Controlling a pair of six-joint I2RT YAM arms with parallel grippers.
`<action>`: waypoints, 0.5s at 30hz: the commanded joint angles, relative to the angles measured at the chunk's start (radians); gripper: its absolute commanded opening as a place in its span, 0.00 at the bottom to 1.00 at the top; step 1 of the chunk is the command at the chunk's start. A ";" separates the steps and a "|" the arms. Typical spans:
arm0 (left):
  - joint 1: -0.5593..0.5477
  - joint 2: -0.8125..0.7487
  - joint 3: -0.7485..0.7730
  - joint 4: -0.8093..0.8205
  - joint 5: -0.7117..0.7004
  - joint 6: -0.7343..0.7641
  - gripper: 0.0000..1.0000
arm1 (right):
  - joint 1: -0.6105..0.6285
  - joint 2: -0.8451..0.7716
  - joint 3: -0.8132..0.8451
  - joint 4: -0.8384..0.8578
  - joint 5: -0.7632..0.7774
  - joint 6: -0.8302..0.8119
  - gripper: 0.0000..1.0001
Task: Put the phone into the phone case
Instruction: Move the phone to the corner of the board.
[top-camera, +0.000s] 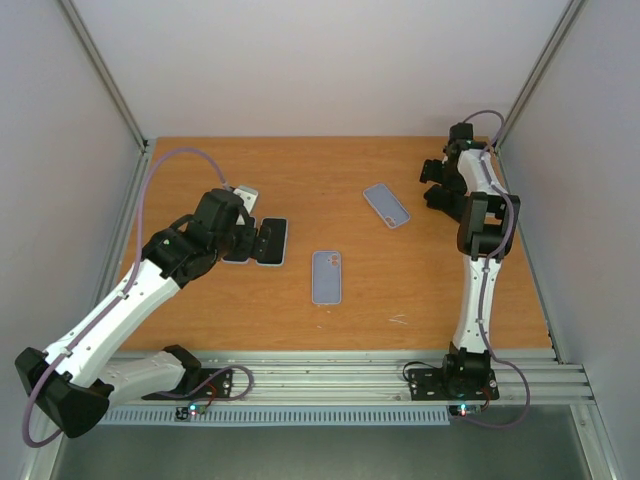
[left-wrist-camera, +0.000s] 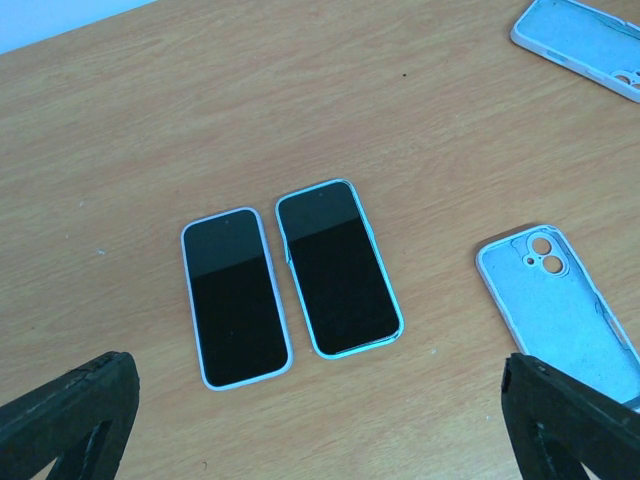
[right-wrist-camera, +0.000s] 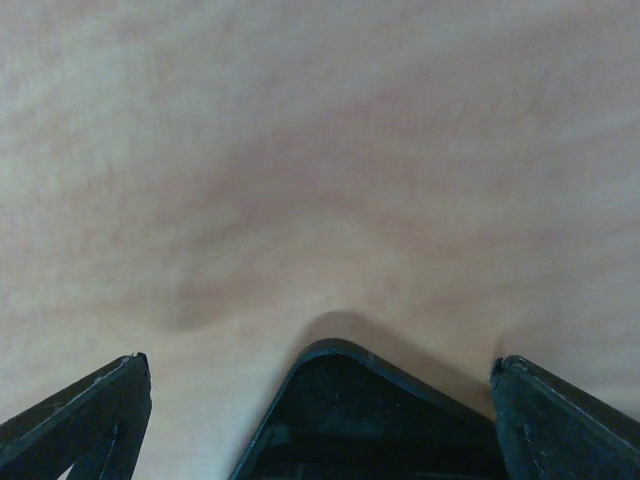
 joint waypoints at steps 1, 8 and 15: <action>0.007 -0.028 -0.013 0.035 0.018 0.013 0.99 | -0.003 -0.109 -0.186 0.000 -0.055 -0.025 0.93; 0.007 -0.038 -0.017 0.038 0.033 0.010 1.00 | 0.001 -0.238 -0.442 0.076 -0.073 -0.046 0.93; 0.007 -0.040 -0.015 0.039 0.057 0.007 0.99 | 0.018 -0.370 -0.654 0.143 -0.003 -0.064 0.93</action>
